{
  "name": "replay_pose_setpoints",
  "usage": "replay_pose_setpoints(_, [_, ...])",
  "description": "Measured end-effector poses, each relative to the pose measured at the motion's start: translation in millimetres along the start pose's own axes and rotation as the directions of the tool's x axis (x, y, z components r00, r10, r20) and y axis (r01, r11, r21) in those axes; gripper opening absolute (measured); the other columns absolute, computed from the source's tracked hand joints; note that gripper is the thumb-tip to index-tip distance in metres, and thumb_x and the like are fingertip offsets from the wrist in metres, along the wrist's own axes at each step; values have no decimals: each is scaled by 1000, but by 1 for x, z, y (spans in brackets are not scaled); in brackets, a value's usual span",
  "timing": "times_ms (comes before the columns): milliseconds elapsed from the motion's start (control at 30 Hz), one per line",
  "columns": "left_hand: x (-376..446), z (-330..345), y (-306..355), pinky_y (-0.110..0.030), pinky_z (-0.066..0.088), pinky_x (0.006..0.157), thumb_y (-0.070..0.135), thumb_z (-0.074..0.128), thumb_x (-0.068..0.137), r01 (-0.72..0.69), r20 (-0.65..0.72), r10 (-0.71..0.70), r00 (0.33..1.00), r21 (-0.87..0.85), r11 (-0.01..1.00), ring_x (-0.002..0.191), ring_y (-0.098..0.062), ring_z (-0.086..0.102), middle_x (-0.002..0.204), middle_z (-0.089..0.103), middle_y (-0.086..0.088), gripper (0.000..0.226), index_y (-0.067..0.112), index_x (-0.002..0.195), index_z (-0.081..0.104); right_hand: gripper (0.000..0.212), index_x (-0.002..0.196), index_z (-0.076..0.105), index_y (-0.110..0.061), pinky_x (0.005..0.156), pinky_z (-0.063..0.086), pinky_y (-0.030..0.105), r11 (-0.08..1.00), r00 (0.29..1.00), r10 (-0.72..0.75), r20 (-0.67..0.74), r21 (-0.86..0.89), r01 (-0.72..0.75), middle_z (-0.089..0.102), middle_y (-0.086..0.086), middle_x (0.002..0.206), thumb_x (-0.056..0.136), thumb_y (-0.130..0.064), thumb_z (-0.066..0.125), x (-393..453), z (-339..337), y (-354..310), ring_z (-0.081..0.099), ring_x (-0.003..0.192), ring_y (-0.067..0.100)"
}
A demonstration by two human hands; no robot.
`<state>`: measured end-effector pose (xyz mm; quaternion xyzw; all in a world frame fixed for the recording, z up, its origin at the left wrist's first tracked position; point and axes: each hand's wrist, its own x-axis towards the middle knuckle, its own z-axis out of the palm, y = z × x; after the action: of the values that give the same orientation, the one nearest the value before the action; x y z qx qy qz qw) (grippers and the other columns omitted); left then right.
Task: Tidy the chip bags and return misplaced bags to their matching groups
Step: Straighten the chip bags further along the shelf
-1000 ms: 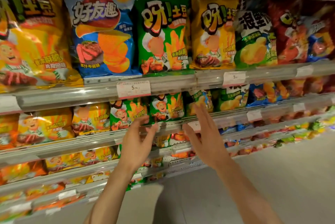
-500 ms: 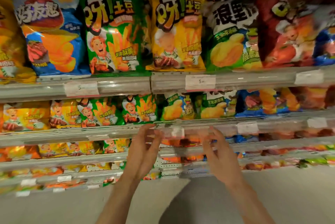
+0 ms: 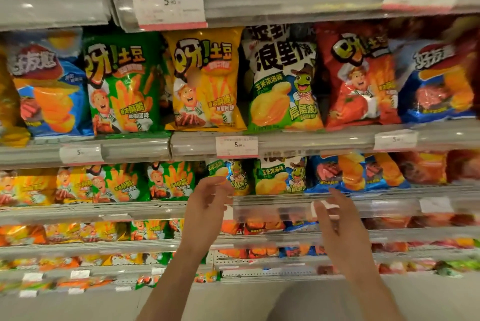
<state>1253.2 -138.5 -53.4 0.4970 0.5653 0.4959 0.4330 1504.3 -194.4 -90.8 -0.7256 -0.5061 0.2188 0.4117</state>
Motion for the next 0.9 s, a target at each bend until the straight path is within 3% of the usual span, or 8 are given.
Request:
replay_pose_setpoints(133, [23,5,18,-32,59,77,40,65,97,186,11,-187,982,-168,968,80,-15,75,93,80,0,24,18,103,70,55,145,48,-24,95,54,47,976,980,-179,-87,-138,166,52,1,138,100,-56,49,23,-12,-24,59,119,26])
replay_pose_setpoints(267, [43,12,33,-36,62,85,40,69,94,304,172,-258,951,-353,885,88,-20,75,99,81,-4,30,14,109,74,42,135,59,-18,87,44,29,872,892,-431,-134,-314,374,59,5,122,99,-38,59,50,-7,-66,60,105,23])
replay_pose_setpoints(333, [51,17,36,-37,62,86,36,71,94,320,196,-259,946,-418,850,84,-17,74,96,81,-3,33,8,111,75,37,130,63,-14,87,51,33,804,826,-550,-120,-343,485,62,7,119,101,-36,59,60,3,-88,62,107,24])
replay_pose_setpoints(400, [57,19,36,-32,60,75,36,72,93,342,213,-272,938,-464,817,77,-16,72,90,80,-4,35,6,109,76,36,126,65,-10,87,56,40,732,768,-635,-82,-381,565,63,10,116,100,-34,60,70,14,-102,62,105,28])
replay_pose_setpoints(467, [59,22,36,-29,55,68,36,75,90,344,208,-277,938,-461,818,71,-17,68,84,78,-6,31,7,100,78,36,127,64,-9,86,56,44,703,766,-642,-25,-417,576,62,10,112,99,-31,63,80,23,-111,62,102,30])
replay_pose_setpoints(633, [59,29,36,-37,46,74,36,83,82,331,147,-296,944,-404,853,59,-16,55,73,73,-5,26,10,81,78,33,123,65,-11,82,55,46,695,778,-628,19,-437,571,61,7,105,99,-32,60,90,22,-120,60,96,27])
replay_pose_setpoints(800, [62,31,35,-36,43,71,38,84,81,343,138,-314,939,-407,847,52,-14,51,68,73,-2,29,9,83,77,31,120,67,-11,89,47,32,738,771,-621,-137,-433,518,59,9,112,97,-32,62,98,2,-132,56,104,25])
replay_pose_setpoints(900, [62,30,35,-36,44,72,37,83,83,329,144,-296,944,-409,851,51,-14,50,68,76,4,31,7,90,76,41,126,62,-8,94,47,41,737,734,-640,-228,-452,502,56,14,121,96,-36,65,113,-7,-147,53,109,30])
